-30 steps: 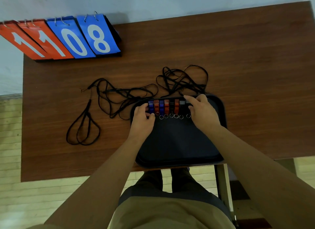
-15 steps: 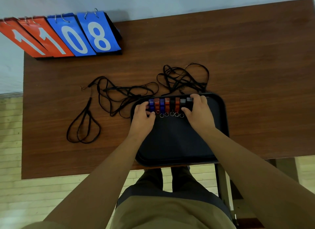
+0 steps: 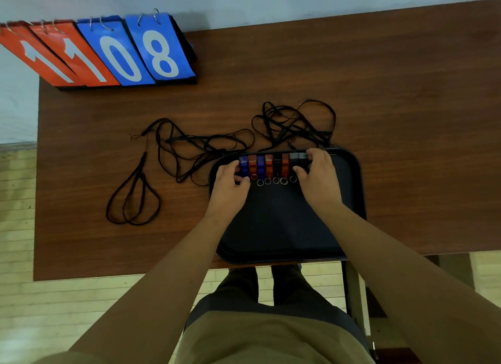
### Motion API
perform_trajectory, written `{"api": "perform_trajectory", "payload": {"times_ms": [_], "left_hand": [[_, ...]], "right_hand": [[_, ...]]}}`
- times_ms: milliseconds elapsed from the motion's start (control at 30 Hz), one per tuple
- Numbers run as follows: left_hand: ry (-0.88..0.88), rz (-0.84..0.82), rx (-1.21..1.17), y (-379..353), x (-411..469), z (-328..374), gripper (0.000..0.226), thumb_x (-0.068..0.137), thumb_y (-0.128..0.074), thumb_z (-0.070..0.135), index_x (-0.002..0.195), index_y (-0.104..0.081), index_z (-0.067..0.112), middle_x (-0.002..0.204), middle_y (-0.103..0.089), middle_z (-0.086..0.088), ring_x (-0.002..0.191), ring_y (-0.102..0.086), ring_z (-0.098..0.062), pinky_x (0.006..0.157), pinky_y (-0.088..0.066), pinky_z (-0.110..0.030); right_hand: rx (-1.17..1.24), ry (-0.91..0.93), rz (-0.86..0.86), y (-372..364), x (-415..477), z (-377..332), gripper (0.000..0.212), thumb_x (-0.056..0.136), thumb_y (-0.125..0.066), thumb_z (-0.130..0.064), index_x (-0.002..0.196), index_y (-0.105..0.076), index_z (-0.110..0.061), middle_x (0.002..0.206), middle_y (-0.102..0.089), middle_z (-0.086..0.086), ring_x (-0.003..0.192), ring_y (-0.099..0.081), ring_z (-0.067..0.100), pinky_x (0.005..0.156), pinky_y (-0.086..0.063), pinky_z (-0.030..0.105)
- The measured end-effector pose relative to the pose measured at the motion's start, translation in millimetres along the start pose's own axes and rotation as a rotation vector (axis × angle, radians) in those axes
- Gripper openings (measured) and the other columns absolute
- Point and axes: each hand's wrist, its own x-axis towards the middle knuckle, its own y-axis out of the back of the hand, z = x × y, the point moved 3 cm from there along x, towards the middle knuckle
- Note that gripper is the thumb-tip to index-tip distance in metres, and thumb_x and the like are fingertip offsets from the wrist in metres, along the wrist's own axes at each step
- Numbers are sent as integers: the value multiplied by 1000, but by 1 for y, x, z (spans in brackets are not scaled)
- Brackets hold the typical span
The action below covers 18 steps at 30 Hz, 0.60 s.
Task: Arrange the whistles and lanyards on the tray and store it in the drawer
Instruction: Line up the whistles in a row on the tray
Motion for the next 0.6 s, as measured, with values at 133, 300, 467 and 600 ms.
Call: {"api": "perform_trajectory", "payload": {"times_ms": [133, 300, 467, 600], "left_hand": [[-5, -9, -15, -1, -2, 2, 51, 98, -59, 16, 146, -44, 16, 125, -43, 8, 109, -55, -7, 78, -39, -7], [1, -1, -6, 2, -4, 3, 51, 98, -59, 18, 146, -43, 16, 127, -42, 9, 110, -51, -4, 86, -39, -11], [-64, 135, 36, 31, -2, 6, 31, 99, -55, 15, 130, -56, 16, 121, -50, 5, 93, -54, 3, 78, -48, -9], [-74, 240, 112, 73, 11, -4, 19, 99, -54, 13, 114, -63, 19, 110, -57, 4, 88, -55, 1, 69, -40, -2]], "right_hand": [[14, 7, 3, 1, -1, 2, 50, 97, -64, -21, 142, -47, -7, 139, -50, 9, 123, -54, 24, 102, -47, 35], [-8, 20, 9, 7, -2, -1, 52, 99, -61, -27, 144, -46, -6, 139, -48, 8, 126, -52, 22, 105, -47, 36], [-34, 169, 18, 22, 5, -33, 37, 97, -61, -21, 131, -55, -7, 134, -49, 7, 119, -55, 21, 101, -49, 34], [-79, 275, -114, 9, 24, -84, 35, 97, -61, -20, 129, -59, -8, 130, -52, 8, 111, -58, 19, 97, -50, 32]]}}
